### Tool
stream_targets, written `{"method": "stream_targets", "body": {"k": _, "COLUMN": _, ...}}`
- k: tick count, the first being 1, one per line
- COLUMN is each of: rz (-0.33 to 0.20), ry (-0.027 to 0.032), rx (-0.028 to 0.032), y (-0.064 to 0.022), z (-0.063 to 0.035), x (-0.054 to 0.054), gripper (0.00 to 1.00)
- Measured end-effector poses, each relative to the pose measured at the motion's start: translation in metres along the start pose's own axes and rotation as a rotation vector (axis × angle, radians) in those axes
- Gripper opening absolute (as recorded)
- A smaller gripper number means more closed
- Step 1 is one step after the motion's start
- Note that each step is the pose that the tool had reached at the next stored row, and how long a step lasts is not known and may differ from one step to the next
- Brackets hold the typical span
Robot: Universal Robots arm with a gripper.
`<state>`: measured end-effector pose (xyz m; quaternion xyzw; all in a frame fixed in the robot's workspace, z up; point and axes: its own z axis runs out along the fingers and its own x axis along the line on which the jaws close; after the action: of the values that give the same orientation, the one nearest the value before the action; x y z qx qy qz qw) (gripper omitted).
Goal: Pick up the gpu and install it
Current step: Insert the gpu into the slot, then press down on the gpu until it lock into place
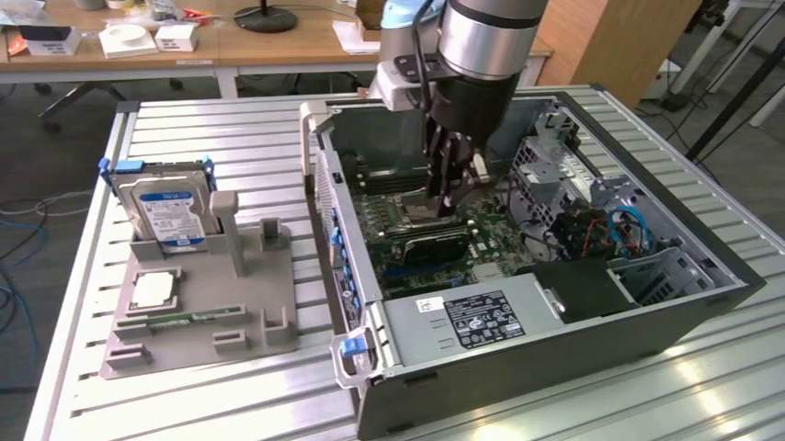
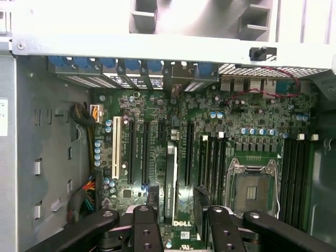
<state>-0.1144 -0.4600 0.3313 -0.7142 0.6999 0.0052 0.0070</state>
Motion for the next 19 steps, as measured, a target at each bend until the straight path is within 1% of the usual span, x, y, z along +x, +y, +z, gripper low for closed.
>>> {"method": "stream_targets", "body": {"k": 6, "rz": 0.000, "ry": 0.0000, "rx": 0.0000, "y": 0.0000, "z": -0.0107, "x": -0.0002, "gripper": 0.40}}
{"method": "stream_targets", "body": {"k": 19, "rz": 0.000, "ry": -0.0001, "rx": 0.0001, "y": 0.0000, "z": -0.0112, "x": -0.0002, "gripper": 0.40}}
